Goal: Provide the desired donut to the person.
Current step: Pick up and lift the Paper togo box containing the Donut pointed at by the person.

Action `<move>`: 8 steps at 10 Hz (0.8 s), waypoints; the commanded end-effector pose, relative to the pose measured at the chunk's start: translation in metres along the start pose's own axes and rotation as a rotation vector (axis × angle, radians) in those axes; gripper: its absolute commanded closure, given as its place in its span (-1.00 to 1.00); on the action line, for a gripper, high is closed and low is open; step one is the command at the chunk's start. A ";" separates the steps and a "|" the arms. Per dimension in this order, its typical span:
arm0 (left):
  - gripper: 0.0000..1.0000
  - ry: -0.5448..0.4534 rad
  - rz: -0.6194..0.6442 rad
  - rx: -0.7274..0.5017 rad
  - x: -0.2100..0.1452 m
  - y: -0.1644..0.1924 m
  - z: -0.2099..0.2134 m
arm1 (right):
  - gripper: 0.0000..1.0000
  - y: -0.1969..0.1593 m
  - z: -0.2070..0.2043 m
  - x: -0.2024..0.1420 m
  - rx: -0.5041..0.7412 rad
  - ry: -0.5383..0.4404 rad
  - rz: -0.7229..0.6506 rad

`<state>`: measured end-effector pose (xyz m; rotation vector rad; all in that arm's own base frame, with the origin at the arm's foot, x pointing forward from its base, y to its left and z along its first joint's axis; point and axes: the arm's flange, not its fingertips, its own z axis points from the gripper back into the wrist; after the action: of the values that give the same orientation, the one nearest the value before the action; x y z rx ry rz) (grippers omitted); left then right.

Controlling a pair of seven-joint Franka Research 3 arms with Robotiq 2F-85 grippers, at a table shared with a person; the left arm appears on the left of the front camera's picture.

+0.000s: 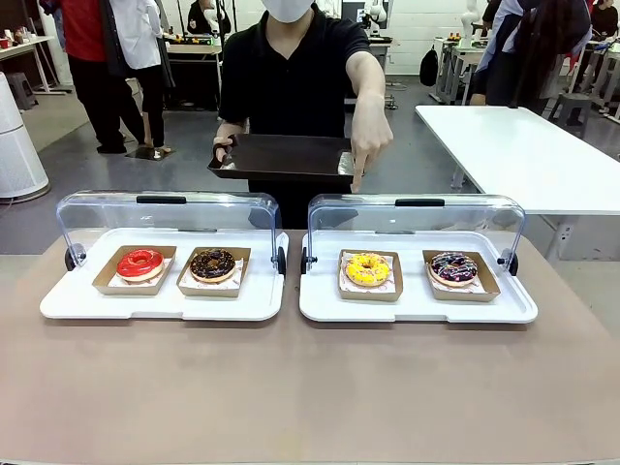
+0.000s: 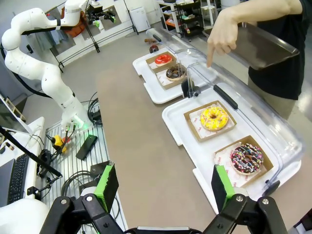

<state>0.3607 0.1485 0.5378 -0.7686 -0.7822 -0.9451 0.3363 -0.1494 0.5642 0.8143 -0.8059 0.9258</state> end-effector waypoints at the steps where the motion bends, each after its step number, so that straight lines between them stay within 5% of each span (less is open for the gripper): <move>1: -1.00 -0.012 -0.010 -0.003 0.000 0.001 0.000 | -1.00 -0.002 0.000 0.000 0.008 -0.016 0.009; 3: -1.00 -0.012 -0.010 -0.003 0.000 0.001 0.000 | -1.00 0.000 0.000 0.000 0.000 0.000 0.000; 6: -1.00 -0.012 -0.010 -0.003 0.000 0.001 0.000 | -1.00 0.019 -0.074 0.093 0.007 0.305 0.148; 8: -1.00 -0.012 -0.010 -0.003 0.000 0.001 0.000 | -1.00 0.028 -0.142 0.123 0.029 0.519 0.231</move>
<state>0.3613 0.1481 0.5372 -0.7687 -0.7791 -0.9447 0.3754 0.0133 0.6207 0.5610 -0.5400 1.2401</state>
